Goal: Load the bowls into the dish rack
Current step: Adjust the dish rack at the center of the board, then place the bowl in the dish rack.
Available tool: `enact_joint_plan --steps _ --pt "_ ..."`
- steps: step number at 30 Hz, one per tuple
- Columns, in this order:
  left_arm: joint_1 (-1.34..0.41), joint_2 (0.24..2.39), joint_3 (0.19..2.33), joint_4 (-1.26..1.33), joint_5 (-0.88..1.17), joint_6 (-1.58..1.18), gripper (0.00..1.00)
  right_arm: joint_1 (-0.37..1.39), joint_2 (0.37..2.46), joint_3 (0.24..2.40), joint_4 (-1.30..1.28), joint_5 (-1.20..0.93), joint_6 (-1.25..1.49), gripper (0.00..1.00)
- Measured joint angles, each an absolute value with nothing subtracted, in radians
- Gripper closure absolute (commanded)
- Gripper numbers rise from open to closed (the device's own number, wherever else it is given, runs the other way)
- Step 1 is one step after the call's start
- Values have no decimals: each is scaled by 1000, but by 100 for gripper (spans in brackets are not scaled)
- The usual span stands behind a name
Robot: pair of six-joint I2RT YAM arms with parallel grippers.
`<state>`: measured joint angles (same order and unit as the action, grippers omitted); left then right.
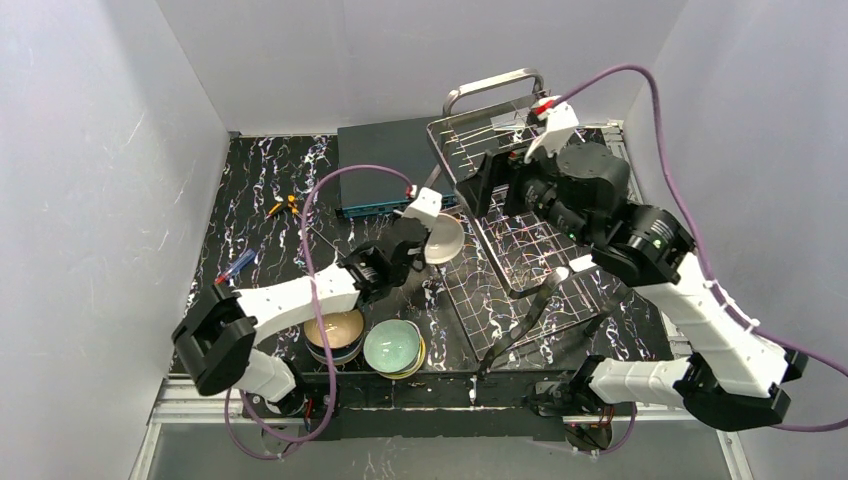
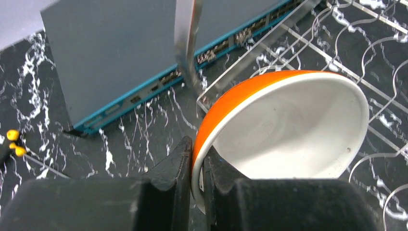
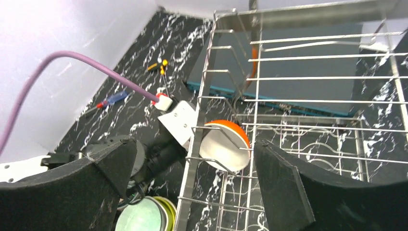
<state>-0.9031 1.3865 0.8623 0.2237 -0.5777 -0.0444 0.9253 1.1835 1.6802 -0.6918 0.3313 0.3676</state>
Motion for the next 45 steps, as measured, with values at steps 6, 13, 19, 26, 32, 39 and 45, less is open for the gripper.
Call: enact_joint_plan --steps 6,13,19,26,32,39,45 --pt "-943 1561 997 329 -684 46 100 925 1102 1652 -623 388 317 1" --pt "-954 1737 1111 441 -790 62 100 925 1087 1652 -601 424 270 1" --pt "-963 1832 1148 564 -871 53 100 925 1099 1652 -602 424 240 1" --pt "-983 1898 1126 802 -892 113 100 925 1108 1652 -602 417 211 1" --pt "-1013 1928 1084 932 -896 148 100 925 1108 1652 -602 416 202 1" --pt "-1032 1928 1068 982 -904 149 100 925 1108 1645 -602 416 196 1" --pt "-1038 1941 1068 997 -909 129 100 925 1108 1638 -603 410 183 1"
